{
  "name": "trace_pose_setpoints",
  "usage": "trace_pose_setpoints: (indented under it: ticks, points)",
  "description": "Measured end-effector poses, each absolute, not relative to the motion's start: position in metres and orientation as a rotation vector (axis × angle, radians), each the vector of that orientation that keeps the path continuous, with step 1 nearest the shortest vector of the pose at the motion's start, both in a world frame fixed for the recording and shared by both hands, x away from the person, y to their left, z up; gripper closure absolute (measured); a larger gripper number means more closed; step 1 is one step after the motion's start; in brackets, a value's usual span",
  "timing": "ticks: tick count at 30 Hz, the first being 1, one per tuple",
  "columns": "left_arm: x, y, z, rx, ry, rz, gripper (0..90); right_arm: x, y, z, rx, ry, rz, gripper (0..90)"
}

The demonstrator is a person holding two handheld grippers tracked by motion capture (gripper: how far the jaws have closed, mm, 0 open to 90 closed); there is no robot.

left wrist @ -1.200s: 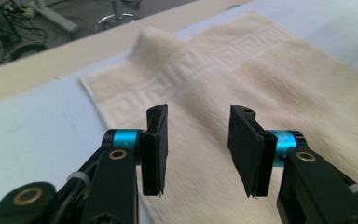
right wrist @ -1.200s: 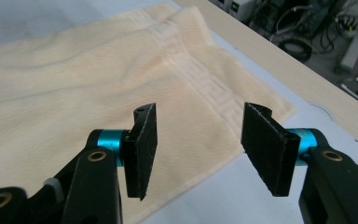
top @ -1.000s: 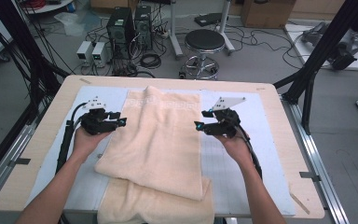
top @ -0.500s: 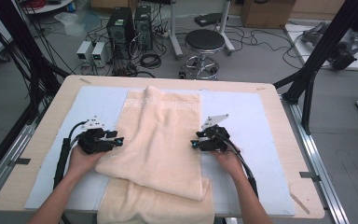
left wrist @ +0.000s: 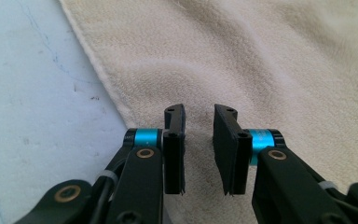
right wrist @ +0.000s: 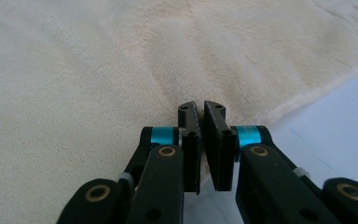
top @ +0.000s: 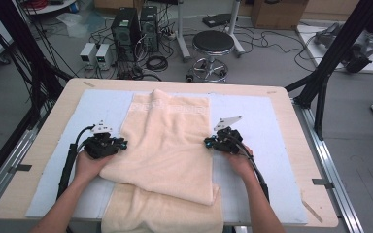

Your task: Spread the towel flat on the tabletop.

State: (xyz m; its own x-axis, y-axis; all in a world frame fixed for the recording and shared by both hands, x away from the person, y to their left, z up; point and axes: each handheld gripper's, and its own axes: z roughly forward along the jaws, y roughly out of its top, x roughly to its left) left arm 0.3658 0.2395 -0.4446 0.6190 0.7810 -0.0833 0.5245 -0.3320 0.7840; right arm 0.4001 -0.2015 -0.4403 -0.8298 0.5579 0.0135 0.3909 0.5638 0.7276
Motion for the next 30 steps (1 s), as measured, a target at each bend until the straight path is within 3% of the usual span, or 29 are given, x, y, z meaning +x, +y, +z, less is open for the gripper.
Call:
trace_pose_setpoints:
  ticks: [11,13,21,30]
  points:
    - [0.38,0.231,-0.443,2.013,1.061,0.381,75.2,0.403,-0.221,-0.438,0.834,2.544,1.126,85.1]
    - [0.379,0.232,-0.443,2.018,1.058,0.376,75.6,0.402,-0.222,-0.435,0.831,2.543,1.164,77.9]
    - [0.37,0.234,-0.439,2.078,1.029,0.362,75.3,0.415,-0.216,-0.408,0.832,2.405,1.166,65.8]
    - [0.368,0.237,-0.441,2.049,1.031,0.342,73.8,0.449,-0.199,-0.438,0.891,2.465,1.058,65.5]
